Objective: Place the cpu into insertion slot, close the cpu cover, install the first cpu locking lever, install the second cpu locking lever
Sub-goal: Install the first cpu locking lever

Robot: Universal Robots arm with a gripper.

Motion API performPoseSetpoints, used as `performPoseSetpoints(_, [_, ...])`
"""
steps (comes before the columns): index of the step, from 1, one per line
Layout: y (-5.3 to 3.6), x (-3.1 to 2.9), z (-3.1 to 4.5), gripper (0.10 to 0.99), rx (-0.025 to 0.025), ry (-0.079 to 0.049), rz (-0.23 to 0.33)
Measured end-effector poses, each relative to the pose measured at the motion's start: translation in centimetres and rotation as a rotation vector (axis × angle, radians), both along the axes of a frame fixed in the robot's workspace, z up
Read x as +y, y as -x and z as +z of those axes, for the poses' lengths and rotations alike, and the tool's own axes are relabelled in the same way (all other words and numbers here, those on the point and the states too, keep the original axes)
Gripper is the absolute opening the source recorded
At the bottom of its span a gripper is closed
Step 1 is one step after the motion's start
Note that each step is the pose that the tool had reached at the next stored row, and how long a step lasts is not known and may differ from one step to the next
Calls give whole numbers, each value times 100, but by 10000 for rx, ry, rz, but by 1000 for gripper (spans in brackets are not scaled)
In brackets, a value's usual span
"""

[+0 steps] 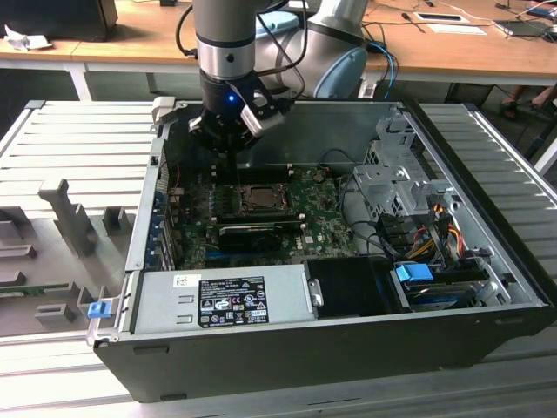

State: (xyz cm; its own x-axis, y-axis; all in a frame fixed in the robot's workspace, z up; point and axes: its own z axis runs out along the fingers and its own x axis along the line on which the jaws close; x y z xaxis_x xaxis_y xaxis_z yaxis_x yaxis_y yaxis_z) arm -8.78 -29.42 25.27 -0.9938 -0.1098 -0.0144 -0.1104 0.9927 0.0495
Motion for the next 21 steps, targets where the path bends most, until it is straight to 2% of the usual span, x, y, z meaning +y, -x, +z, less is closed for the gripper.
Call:
performPoseSetpoints(12, [-71,0,-1,106,0,-1,0])
performPoseSetpoints(14, [-101,0,-3,106,-1,0,0])
performPoseSetpoints(17, [-200,0,-22,106,0,0,1])
performPoseSetpoints(18, [-238,0,-35,106,-3,-21,1])
performPoseSetpoints(21, [-278,-1,-53,106,0,-250,-14])
